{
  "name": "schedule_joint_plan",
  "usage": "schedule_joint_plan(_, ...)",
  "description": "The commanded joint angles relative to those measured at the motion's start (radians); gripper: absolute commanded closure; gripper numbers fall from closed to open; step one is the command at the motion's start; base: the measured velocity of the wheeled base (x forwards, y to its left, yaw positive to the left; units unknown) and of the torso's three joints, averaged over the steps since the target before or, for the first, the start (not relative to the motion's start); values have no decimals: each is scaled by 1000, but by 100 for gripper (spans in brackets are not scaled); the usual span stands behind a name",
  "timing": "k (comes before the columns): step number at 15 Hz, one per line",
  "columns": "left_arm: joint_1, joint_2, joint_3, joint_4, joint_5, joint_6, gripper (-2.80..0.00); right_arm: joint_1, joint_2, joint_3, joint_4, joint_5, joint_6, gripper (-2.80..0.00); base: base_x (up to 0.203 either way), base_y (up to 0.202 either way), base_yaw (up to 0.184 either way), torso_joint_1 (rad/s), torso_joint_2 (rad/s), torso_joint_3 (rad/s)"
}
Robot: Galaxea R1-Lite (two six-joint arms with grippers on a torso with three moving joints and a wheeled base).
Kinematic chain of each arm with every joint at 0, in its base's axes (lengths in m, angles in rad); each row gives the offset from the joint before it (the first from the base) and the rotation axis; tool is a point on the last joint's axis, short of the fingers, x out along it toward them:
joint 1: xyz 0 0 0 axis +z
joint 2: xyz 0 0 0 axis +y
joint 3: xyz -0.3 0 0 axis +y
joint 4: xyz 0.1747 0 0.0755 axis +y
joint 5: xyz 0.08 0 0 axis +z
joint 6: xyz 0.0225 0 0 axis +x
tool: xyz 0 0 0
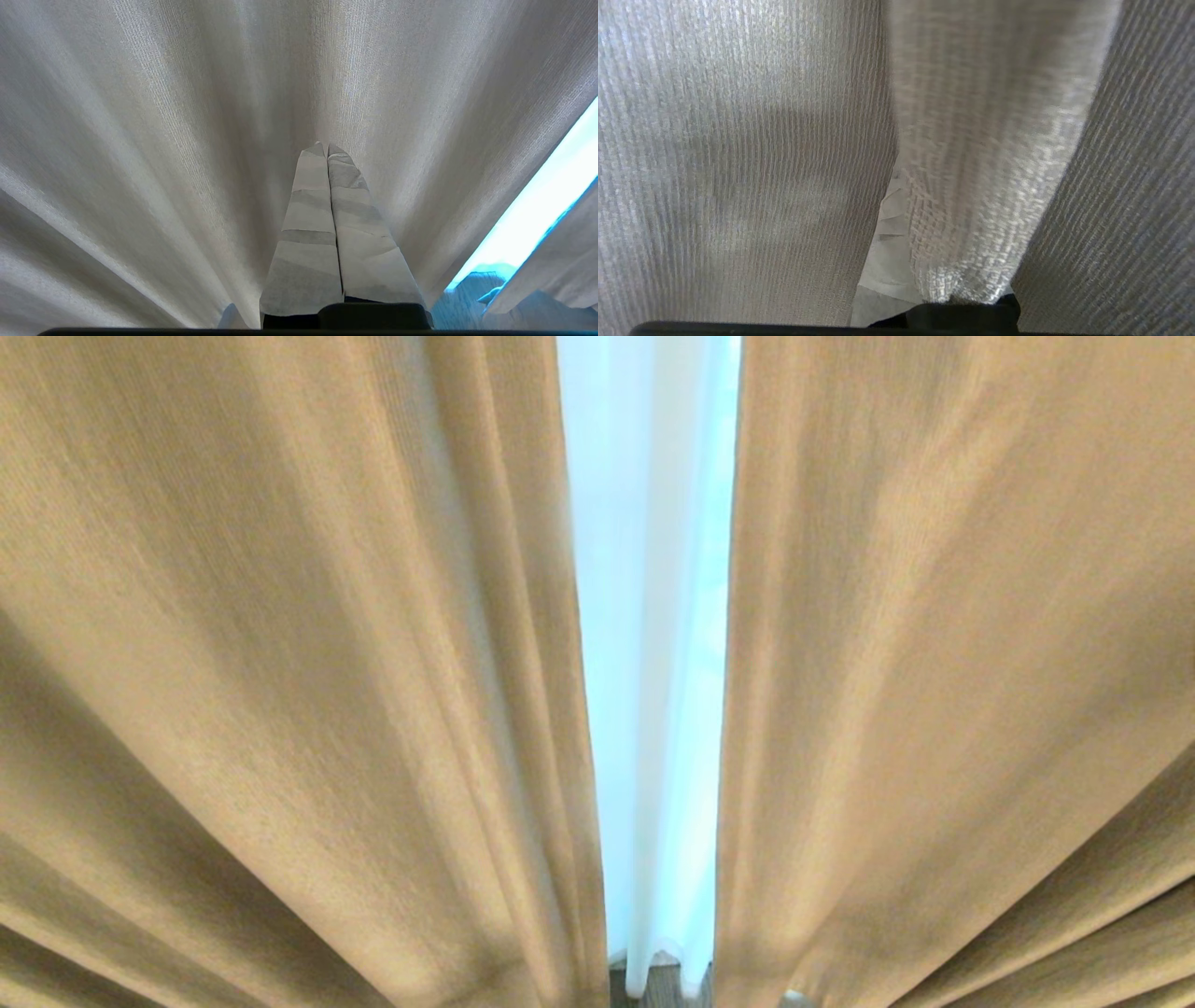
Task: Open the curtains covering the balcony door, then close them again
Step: Pull the outer curtains open on both sides
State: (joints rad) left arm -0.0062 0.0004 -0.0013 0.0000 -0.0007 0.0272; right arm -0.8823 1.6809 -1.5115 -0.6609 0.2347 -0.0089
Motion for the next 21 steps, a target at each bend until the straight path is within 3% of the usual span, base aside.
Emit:
schedule_joint_plan(1,0,0,0,0,1,0,0,-14,16,-10,-2,2,0,0,0,0,0,0,0,0)
schedule_joint_plan(21,0,0,0,0,1,0,0,-156,109,-88,-3,66,0,0,0,0,0,0,0,0)
